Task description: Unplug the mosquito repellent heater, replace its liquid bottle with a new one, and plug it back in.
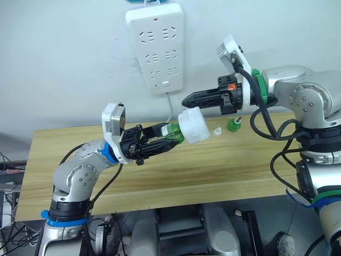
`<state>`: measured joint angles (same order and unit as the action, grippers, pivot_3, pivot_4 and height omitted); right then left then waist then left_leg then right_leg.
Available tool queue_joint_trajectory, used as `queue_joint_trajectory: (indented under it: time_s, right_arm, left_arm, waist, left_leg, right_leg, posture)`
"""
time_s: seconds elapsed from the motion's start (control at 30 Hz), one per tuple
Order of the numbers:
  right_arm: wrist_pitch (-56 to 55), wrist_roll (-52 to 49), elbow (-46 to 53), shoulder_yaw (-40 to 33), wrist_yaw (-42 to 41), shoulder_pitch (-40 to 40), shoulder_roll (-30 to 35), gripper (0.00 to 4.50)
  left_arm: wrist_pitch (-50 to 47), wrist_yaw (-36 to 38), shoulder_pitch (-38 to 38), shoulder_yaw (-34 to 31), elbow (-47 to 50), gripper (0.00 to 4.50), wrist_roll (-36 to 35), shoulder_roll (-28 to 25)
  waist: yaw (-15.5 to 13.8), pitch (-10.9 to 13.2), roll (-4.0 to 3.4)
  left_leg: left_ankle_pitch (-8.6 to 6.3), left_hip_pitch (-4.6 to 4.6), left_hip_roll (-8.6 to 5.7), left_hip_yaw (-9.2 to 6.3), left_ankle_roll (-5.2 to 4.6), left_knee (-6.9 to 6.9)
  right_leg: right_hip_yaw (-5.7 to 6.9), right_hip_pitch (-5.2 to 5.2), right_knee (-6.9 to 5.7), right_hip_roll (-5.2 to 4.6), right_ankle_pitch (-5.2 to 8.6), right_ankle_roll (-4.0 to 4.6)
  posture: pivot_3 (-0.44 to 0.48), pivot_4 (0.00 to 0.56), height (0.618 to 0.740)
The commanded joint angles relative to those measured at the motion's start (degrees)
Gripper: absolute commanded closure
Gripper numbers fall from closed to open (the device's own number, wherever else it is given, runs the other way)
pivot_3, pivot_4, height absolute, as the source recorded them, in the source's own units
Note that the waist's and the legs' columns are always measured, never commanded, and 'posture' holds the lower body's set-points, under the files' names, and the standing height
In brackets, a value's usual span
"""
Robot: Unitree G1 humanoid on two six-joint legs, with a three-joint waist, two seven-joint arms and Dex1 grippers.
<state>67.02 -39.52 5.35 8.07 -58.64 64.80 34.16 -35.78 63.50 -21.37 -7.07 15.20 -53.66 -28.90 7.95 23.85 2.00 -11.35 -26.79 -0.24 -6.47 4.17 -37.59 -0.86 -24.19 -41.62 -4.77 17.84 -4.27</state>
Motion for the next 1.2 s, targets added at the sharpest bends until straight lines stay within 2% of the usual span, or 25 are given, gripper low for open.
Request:
queue_joint_trajectory:
  time_s: [0.03,1.2]
  right_arm:
    - [2.10,-1.39,2.81,2.17,-1.36,-0.92,0.65,4.49]
    - [7.88,-3.58,6.69,1.21,-1.39,-3.06,2.36,4.49]
  left_arm:
    - [1.72,-1.29,-1.49,-3.39,2.61,2.25,-2.97,0.65]
    - [2.22,-2.99,-2.09,-4.03,2.05,2.25,-3.70,0.91]
  waist:
    - [-0.01,0.00,0.00]
    - [-0.01,0.00,0.00]
  left_leg:
    - [0.00,0.00,0.00,0.00,0.00,0.00]
    - [-0.03,0.00,0.00,0.00,-0.05,0.00]
  right_leg:
    - [0.00,0.00,0.00,0.00,0.00,0.00]
    - [0.00,0.00,0.00,0.00,0.00,0.00]
  posture:
    - [-0.197,0.341,0.730]
    - [-0.198,0.349,0.730]
